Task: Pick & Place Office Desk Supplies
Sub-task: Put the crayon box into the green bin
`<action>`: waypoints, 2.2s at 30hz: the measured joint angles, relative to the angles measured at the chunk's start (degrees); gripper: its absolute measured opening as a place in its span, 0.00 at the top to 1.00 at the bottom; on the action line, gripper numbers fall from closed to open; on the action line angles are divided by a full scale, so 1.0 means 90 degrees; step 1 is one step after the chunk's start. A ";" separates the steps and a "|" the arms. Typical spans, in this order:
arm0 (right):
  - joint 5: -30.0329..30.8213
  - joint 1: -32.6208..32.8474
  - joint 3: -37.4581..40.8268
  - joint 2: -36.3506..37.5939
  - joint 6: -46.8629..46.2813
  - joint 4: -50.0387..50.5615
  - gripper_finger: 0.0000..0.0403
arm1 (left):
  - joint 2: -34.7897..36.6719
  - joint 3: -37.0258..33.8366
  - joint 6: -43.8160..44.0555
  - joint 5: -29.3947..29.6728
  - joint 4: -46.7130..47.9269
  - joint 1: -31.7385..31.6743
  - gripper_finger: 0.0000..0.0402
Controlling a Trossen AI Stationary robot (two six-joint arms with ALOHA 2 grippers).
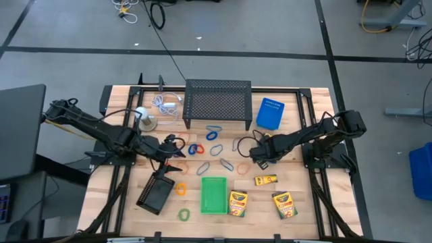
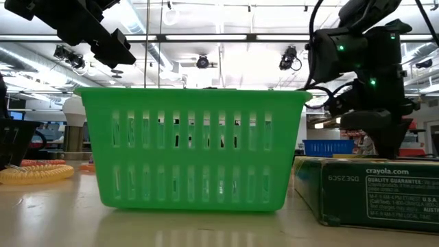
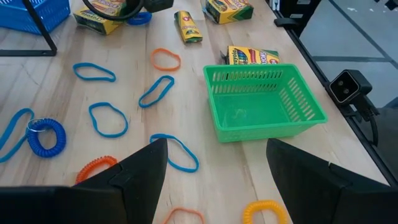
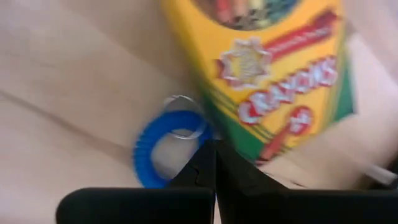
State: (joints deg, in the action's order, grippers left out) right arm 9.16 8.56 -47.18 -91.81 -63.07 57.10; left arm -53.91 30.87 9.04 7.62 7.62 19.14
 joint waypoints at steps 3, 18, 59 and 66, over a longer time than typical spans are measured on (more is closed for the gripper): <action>0.0196 0.0003 0.0002 0.0000 -0.0081 0.0151 1.00 | 0.0000 0.0000 0.0012 0.0000 -0.0031 0.0000 0.30; 0.0432 0.0149 -0.0037 0.0007 0.0068 0.0124 0.99 | 0.0000 0.0002 -0.0067 0.0002 -0.0129 0.0000 0.30; 0.1100 -0.0038 0.0152 0.0010 0.0228 0.0080 1.00 | 0.0000 0.0007 0.0015 -0.0019 -0.0333 0.0002 0.30; 0.1287 -0.0046 0.0560 0.0010 -0.0216 0.0628 1.00 | 0.0000 0.0007 0.0017 -0.0019 -0.0392 0.0002 0.30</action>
State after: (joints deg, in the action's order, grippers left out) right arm 20.74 8.14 -42.14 -91.72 -65.01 62.75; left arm -53.91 30.94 9.19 7.44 4.09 19.16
